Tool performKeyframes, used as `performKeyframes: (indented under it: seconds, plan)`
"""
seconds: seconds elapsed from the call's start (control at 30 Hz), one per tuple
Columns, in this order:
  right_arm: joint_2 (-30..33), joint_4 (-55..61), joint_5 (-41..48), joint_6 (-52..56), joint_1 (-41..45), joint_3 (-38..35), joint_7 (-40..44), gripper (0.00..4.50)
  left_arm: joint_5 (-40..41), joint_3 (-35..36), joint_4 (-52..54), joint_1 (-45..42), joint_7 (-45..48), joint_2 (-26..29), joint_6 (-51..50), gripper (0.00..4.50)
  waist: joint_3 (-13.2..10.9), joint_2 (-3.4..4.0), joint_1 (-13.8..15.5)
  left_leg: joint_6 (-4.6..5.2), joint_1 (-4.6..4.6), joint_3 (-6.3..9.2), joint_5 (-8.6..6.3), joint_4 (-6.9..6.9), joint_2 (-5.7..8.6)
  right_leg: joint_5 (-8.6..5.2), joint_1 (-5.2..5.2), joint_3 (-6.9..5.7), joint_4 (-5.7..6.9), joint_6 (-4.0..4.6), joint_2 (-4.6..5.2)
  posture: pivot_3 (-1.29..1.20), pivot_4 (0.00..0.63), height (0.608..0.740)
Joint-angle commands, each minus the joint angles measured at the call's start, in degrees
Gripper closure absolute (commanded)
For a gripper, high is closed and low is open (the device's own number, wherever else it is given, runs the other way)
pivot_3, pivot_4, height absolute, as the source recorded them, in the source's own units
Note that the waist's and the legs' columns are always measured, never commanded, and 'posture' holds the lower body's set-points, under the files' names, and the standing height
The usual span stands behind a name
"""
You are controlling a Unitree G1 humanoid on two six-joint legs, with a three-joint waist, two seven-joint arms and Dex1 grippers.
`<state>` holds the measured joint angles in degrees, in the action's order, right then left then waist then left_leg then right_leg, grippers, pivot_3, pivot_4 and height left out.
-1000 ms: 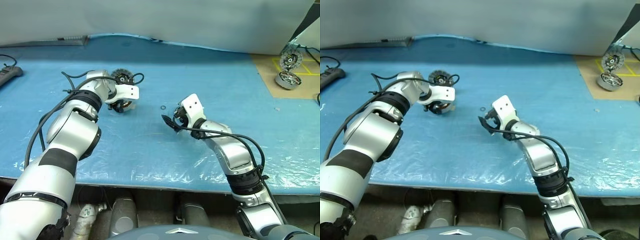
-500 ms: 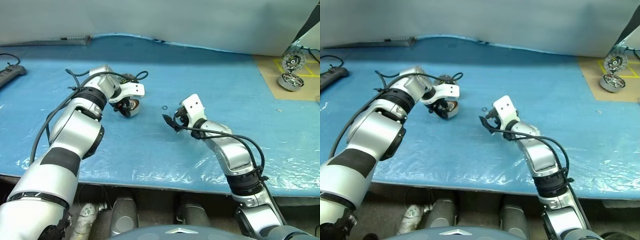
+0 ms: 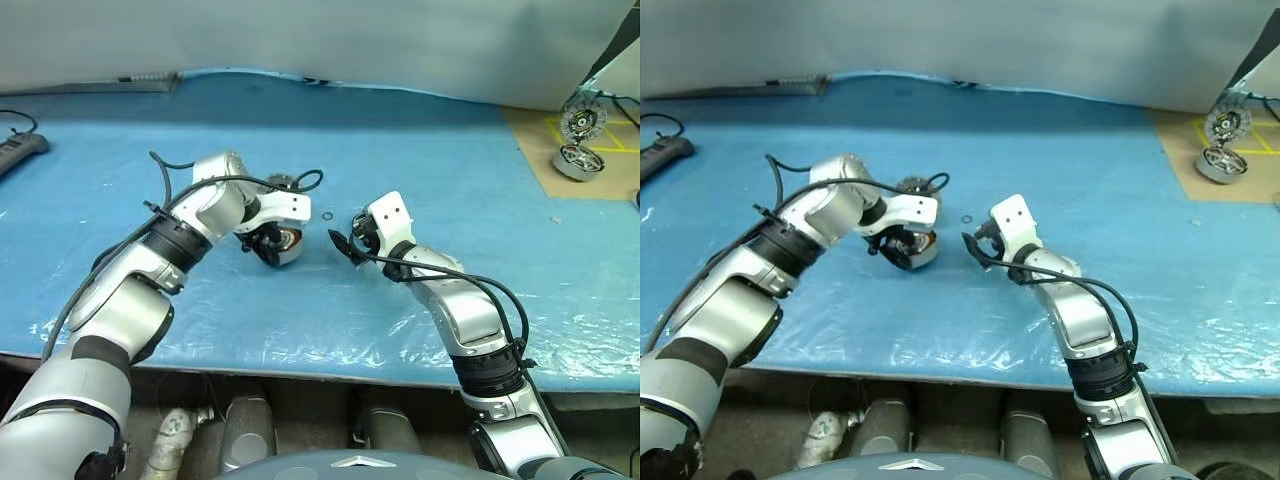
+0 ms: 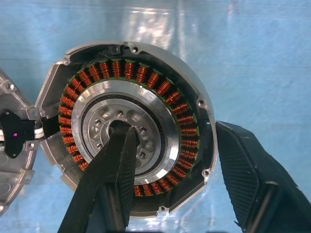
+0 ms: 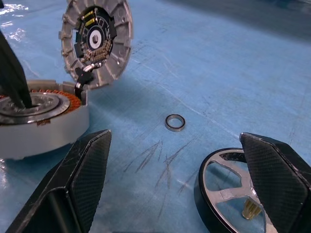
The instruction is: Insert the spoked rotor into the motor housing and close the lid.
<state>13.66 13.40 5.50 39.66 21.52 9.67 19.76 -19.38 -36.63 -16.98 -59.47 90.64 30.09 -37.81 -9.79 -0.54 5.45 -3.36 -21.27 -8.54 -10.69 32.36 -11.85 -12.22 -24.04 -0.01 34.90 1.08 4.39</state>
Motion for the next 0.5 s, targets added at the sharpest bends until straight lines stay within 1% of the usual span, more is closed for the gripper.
performKeyframes:
  seconds: [0.03, 0.13, 0.3, 0.37, 0.5]
  plan:
    - [-0.3, 2.2, 0.2, -1.3, 0.0, -0.7, -0.3, 0.00, 3.1, -3.8, 6.2, 3.5, 1.9, 1.6, -5.5, 2.36, 0.0, 0.04, 0.0, 0.00, 0.01, -0.01, 0.00, -0.01, 0.00, 0.00, 0.00, 0.00, -0.02, 0.00, 0.00, 0.00, 0.150, 0.740]
    - [-0.1, 2.0, 0.2, -1.5, 0.0, -0.9, -0.2, 0.00, 4.1, -4.8, 10.6, 4.3, 1.9, 2.8, -9.3, 2.36, 0.0, 0.08, -0.1, -0.01, 0.03, -0.02, 0.00, -0.07, 0.00, 0.00, 0.01, 0.01, -0.06, 0.00, -0.01, 0.00, 0.150, 0.740]
    - [-0.1, 1.4, 0.1, -1.8, 0.5, -0.9, -0.2, 0.00, 4.1, -5.1, 12.2, 3.9, 1.3, 2.8, -12.5, 2.36, 0.0, 0.15, -0.2, -0.01, 0.04, -0.02, 0.00, -0.11, 0.01, -0.02, 0.01, 0.00, -0.09, 0.01, -0.02, 0.00, 0.150, 0.740]
    - [-0.1, 1.1, 0.1, -2.1, 0.8, -1.0, -0.1, 0.00, 4.1, -5.1, 11.7, 3.5, 0.6, 2.2, -13.1, 1.66, 0.1, 0.19, -0.2, -0.01, 0.05, -0.03, 0.00, -0.11, 0.01, -0.02, 0.01, 0.01, -0.09, 0.01, -0.02, 0.00, 0.150, 0.740]
    - [0.0, 0.9, 0.0, -2.3, 0.9, -1.1, -0.1, 0.00, 5.2, -4.4, 11.0, 1.8, -0.5, 1.2, -13.5, 0.49, 0.0, 0.29, -0.1, -0.01, 0.04, -0.02, 0.00, -0.10, 0.02, -0.02, 0.02, 0.01, -0.10, 0.01, -0.02, 0.00, 0.150, 0.740]
